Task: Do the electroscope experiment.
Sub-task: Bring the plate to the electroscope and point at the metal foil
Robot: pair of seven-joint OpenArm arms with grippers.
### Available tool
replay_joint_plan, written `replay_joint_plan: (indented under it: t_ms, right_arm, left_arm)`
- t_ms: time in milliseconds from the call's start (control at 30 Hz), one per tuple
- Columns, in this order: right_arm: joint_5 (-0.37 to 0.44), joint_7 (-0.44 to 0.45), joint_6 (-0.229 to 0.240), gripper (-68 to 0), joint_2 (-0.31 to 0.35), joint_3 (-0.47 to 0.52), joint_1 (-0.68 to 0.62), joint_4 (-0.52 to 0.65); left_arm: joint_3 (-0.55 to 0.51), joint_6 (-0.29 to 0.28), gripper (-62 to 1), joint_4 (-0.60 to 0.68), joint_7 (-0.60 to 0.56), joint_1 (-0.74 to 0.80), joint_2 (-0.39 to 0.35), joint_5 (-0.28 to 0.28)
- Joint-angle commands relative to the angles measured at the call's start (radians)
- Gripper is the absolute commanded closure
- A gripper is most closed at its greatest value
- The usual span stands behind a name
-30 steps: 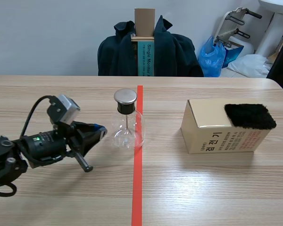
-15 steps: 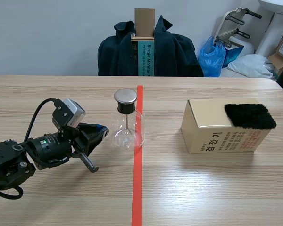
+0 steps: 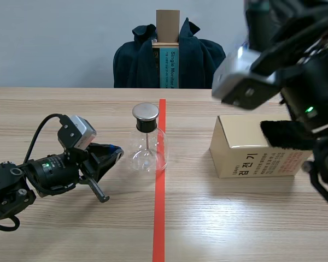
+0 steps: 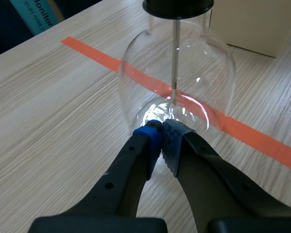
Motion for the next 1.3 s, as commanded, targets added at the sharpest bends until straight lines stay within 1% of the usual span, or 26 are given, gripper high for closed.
replay_joint_plan:
  t_ms: [0, 167, 300, 467, 667, 767, 867, 1200, 1267]
  right_arm:
    - [-0.004, 0.012, -0.013, -0.6, -0.008, 0.012, 0.013, -0.011]
    - [-0.037, 0.079, -0.011, -0.6, -0.052, 0.002, 0.013, -0.122]
    - [-0.044, 0.114, -0.011, -0.6, -0.068, -0.007, 0.04, -0.214]
    - [-0.033, 0.112, -0.011, -0.6, -0.072, -0.039, 0.103, -0.337]
    - [-0.029, 0.104, -0.006, -0.6, -0.119, -0.043, 0.176, -0.452]
    - [-0.029, 0.105, 0.013, -0.6, -0.135, -0.043, 0.197, -0.488]
    - [-0.03, 0.101, 0.047, -0.6, -0.146, -0.048, 0.214, -0.513]
    - [-0.038, 0.101, 0.05, -0.6, -0.151, -0.107, 0.229, -0.558]
    - [-0.041, 0.101, 0.058, -0.6, -0.151, -0.116, 0.229, -0.561]
  left_arm:
    - [-0.011, -0.001, -3.2, 0.015, -0.021, -0.009, -0.008, -0.002]
    - [-0.011, -0.001, -3.2, 0.015, -0.021, -0.009, -0.009, 0.012]
    - [-0.011, -0.001, -3.1, 0.015, -0.021, -0.009, -0.008, 0.012]
    - [-0.011, 0.0, -3.1, 0.015, -0.021, -0.009, -0.008, 0.012]
    - [-0.011, 0.003, -3.1, 0.015, -0.021, -0.006, -0.008, 0.011]
    - [-0.012, 0.003, -3.1, 0.015, -0.021, -0.003, -0.008, 0.011]
    - [-0.012, 0.007, -3.1, 0.015, -0.021, 0.0, -0.008, 0.011]
    - [-0.012, 0.011, -3.1, 0.015, -0.021, 0.0, -0.008, 0.011]
    - [-0.012, 0.011, -3.1, 0.015, -0.021, 0.0, -0.008, 0.011]
